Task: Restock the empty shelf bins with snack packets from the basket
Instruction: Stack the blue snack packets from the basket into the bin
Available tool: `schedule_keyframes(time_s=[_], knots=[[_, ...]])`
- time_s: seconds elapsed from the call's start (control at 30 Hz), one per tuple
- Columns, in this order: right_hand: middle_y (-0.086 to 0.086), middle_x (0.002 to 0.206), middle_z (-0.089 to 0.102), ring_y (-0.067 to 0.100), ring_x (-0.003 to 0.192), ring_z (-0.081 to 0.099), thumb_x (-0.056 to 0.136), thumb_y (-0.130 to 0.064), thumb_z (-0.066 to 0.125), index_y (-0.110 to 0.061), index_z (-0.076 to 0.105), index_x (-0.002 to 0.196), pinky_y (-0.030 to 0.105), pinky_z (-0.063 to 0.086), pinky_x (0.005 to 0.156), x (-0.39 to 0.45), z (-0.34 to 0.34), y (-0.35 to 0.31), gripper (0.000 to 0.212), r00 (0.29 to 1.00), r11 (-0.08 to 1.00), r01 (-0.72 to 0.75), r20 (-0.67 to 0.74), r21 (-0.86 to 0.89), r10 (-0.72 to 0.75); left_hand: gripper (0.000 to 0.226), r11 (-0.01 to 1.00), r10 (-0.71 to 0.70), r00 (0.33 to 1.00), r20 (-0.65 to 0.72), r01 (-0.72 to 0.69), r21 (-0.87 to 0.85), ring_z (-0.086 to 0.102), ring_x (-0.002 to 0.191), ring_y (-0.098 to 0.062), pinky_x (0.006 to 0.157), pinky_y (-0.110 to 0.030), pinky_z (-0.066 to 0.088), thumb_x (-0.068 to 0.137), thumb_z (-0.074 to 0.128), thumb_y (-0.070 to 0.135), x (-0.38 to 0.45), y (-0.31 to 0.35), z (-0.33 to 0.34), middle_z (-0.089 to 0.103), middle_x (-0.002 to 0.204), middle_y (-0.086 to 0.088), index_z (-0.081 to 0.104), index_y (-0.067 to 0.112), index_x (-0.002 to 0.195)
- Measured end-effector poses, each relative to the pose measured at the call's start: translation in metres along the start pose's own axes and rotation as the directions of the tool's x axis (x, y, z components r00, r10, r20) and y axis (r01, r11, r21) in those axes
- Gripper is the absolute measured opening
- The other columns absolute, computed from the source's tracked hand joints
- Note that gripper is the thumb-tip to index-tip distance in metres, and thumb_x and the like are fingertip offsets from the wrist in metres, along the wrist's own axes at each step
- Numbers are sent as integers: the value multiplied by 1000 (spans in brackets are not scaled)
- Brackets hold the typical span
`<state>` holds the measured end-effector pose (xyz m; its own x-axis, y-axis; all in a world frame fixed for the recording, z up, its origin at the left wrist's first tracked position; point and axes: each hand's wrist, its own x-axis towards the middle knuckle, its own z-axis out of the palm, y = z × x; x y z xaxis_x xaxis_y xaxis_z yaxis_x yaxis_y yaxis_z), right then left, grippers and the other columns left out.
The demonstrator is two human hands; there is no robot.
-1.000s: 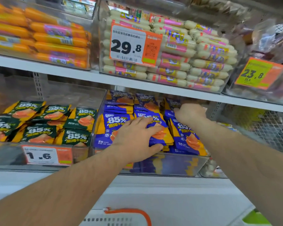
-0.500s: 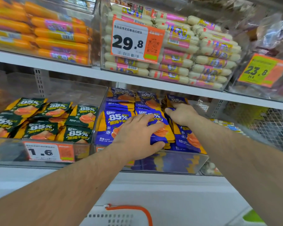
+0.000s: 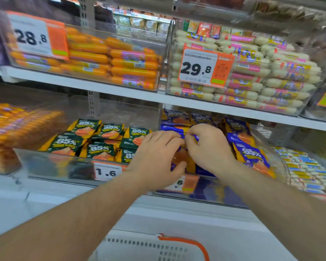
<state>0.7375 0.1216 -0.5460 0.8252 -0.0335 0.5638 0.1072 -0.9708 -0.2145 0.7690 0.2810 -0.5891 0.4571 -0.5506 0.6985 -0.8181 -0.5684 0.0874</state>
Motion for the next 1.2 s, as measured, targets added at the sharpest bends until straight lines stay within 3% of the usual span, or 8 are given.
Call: schedule_keyframes(time_s=[0.13,0.23,0.5,0.67,0.8,0.93,1.1,1.2], knots=[[6,93,67,28,92,60,86,-27,54,-18,67,88,35,50,73,23,40,-82,16,963,991,132,237,12,-131,46,979,-163,971,177,137,150,59,103,-25,86,-39,48,76,43,45,-37,-86,-45,64,111,0,67,18,105],[13,109,65,35,102,61,84,-31,58,-16,65,103,34,48,76,48,79,-117,26,883,962,161,468,-222,-39,46,932,-347,885,311,289,218,59,105,-24,88,-41,51,84,42,51,-58,-137,-61,66,113,2,70,22,105],[6,154,36,26,132,44,98,-41,51,-19,19,155,27,44,86,72,132,-131,69,502,940,217,856,-263,124,45,892,-448,661,602,372,256,55,114,-20,90,-38,46,98,24,54,-61,-161,-64,60,127,7,61,38,118],[5,158,29,26,139,37,90,-60,52,-23,25,154,32,34,110,81,127,-119,79,495,951,142,851,-276,173,56,877,-473,551,688,372,304,51,122,-26,84,-37,37,99,15,58,-57,-157,-66,55,136,-2,56,30,126],[5,157,31,29,139,36,90,-59,54,-26,26,153,38,35,111,120,156,-120,76,737,952,30,650,-305,185,70,911,-406,537,739,297,285,54,109,-28,73,-39,35,87,3,57,-54,-165,-59,59,122,-5,52,33,130],[8,162,15,30,145,25,97,-50,48,-21,12,156,39,28,116,131,185,-121,75,638,926,75,731,-369,240,76,911,-407,525,747,293,289,48,92,-25,69,-38,33,80,1,60,-55,-166,-60,55,103,-4,54,31,126],[8,158,26,28,139,36,87,-49,65,-16,19,154,37,35,110,140,182,-118,88,545,946,-66,783,-316,300,58,876,-465,545,698,396,275,52,99,-24,77,-41,36,94,14,59,-56,-165,-57,61,118,-2,60,28,112],[7,144,47,27,124,49,73,-52,71,-24,40,143,34,45,95,153,190,-135,82,742,967,-64,636,-246,211,49,881,-436,606,665,439,178,55,111,-21,85,-41,42,94,25,59,-56,-169,-64,61,123,5,63,34,113]])
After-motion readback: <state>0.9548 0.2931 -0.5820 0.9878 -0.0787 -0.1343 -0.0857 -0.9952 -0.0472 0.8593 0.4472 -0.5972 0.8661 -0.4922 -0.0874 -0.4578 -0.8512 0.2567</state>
